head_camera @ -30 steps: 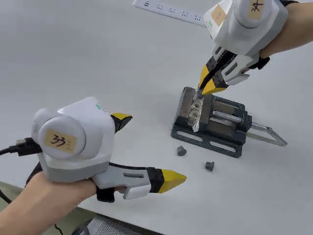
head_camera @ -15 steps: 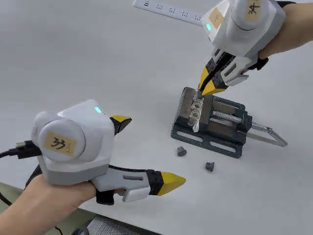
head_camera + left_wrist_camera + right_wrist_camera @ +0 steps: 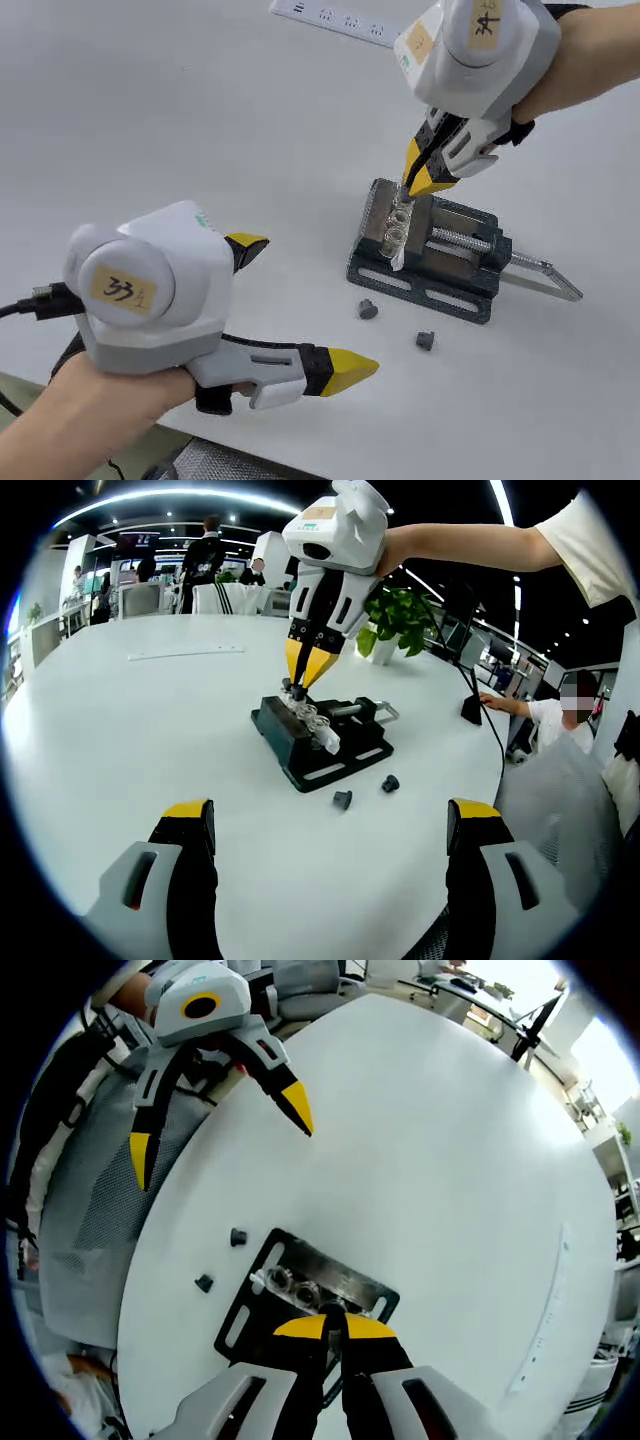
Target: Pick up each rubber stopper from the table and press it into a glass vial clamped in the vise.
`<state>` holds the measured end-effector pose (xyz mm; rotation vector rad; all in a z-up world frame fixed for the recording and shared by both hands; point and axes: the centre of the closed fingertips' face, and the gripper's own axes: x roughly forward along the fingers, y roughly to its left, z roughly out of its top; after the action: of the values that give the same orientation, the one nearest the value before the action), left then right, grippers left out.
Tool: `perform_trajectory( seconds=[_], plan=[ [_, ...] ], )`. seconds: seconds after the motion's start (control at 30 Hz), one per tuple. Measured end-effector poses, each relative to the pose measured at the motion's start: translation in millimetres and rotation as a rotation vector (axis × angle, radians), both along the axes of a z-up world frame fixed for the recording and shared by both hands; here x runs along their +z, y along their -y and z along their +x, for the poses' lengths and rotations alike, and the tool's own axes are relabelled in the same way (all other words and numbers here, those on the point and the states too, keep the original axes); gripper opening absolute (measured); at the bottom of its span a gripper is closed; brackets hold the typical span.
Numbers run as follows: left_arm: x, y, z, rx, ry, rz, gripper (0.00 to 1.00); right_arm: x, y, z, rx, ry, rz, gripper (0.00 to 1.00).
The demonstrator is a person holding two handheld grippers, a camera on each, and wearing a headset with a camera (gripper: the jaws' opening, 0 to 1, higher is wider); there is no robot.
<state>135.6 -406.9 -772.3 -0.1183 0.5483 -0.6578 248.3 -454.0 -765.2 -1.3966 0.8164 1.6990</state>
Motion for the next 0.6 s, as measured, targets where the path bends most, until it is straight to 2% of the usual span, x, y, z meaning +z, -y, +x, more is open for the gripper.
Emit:
perform_trajectory(
  seconds=[0.17, 0.23, 0.43, 0.6],
  plan=[
    [-0.9, -0.9, 0.3, 0.005, -0.003, -0.002, 0.96, -0.8, -0.1, -0.4, -0.021, -0.020, -0.014, 0.00],
    [-1.4, -1.6, 1.0, 0.008, -0.002, -0.005, 0.96, -0.6, 0.4, -3.3, -0.050, -0.030, -0.015, 0.00],
    [-0.4, 0.7, 2.3, 0.005, -0.001, -0.011, 0.96, -2.2, -3.2, 2.6, -0.064, -0.005, -0.013, 0.00],
    [-0.2, 3.1, 3.0, 0.002, -0.001, -0.015, 0.96, -3.2, -5.6, 4.3, -0.081, -0.011, -0.033, 0.00]
  ],
)
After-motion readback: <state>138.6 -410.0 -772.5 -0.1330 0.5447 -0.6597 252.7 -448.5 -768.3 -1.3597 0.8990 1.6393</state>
